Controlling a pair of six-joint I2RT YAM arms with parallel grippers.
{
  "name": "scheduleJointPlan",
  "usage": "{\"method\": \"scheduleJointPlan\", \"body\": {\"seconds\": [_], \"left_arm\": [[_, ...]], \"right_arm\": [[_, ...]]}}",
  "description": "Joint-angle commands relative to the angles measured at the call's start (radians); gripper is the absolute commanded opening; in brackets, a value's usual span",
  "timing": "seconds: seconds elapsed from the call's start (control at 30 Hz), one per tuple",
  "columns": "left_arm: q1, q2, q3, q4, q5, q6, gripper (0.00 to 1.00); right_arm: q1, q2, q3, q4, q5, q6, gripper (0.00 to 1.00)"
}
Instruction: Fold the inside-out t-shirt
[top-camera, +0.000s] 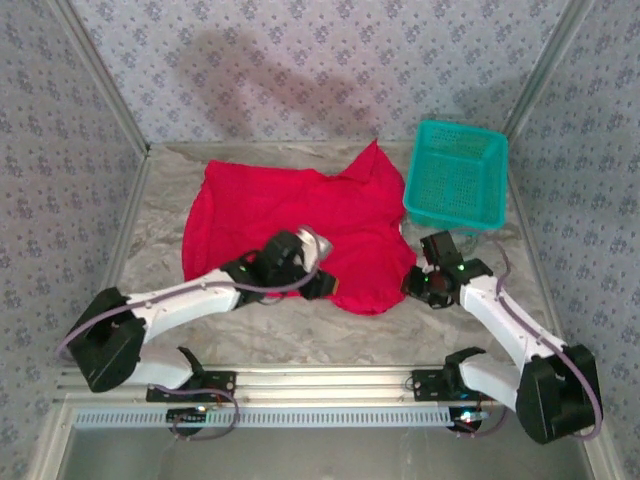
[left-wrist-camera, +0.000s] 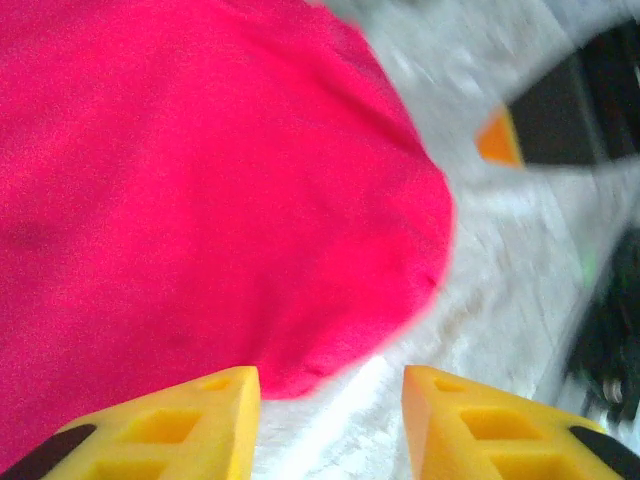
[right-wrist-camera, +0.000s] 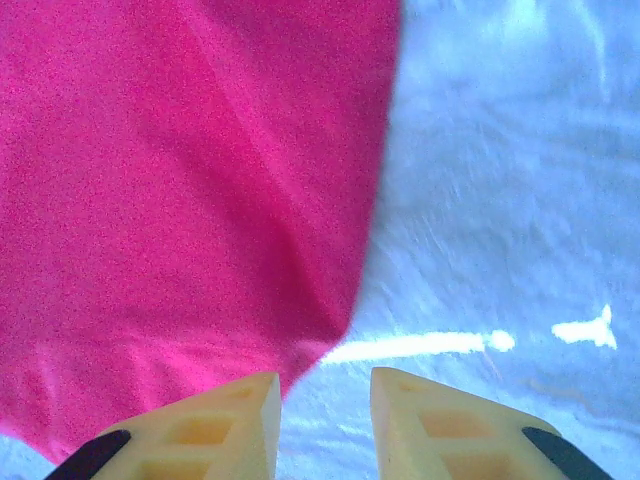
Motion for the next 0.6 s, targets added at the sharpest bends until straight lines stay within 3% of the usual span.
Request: {"method": "scheduleJointPlan", "body": {"seconds": [0.0,0.23,0.4,0.5,0.57], "left_arm": [[-0.068,0.084,0.047,0.061,-0.048,0.135,0.43],[-0.146,0.304,0.175,0.032,-0.049,0.211,0.49],[-0.147,0.41,0.269,-0.027,-0.059,0.231,0.49],[-0.147,0.435,0.319,-0.065,-0.062,0.253,0.46],[-0.144,0.447,0.34,-0.089,-0.052,0.26,0.39]], "right_arm": [[-0.015,-0.058,-0.038,0.022,-0.08,0.045,0.33],[-0.015,-0.103,-0.107,0.037,-0.133,0.086,0.33],[0.002,-0.104,-0.152,0.094,-0.168,0.126,0.42],[0.011,-0.102,-0.166,0.122,-0.176,0.146,0.49],[0.013,-0.095,-0.17,0.142,-0.173,0.159,0.52]]}}
